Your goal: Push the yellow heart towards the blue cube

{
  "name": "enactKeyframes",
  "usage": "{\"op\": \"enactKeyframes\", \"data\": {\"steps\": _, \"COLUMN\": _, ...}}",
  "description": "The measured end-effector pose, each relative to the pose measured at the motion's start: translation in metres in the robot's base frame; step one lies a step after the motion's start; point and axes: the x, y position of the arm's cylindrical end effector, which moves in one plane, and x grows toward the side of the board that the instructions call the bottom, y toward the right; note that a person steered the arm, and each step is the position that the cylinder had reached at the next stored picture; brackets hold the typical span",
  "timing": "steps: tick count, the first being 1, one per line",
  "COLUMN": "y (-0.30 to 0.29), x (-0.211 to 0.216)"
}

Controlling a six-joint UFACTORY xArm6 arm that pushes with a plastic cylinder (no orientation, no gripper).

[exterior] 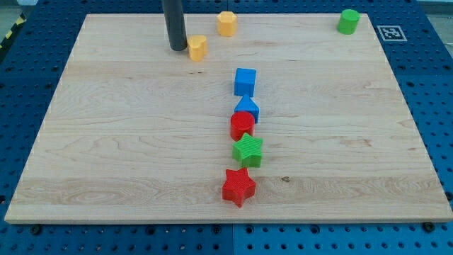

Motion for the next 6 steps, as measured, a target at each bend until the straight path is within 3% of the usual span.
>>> {"op": "enactKeyframes", "data": {"steps": 6, "y": 0.098, "x": 0.03}}
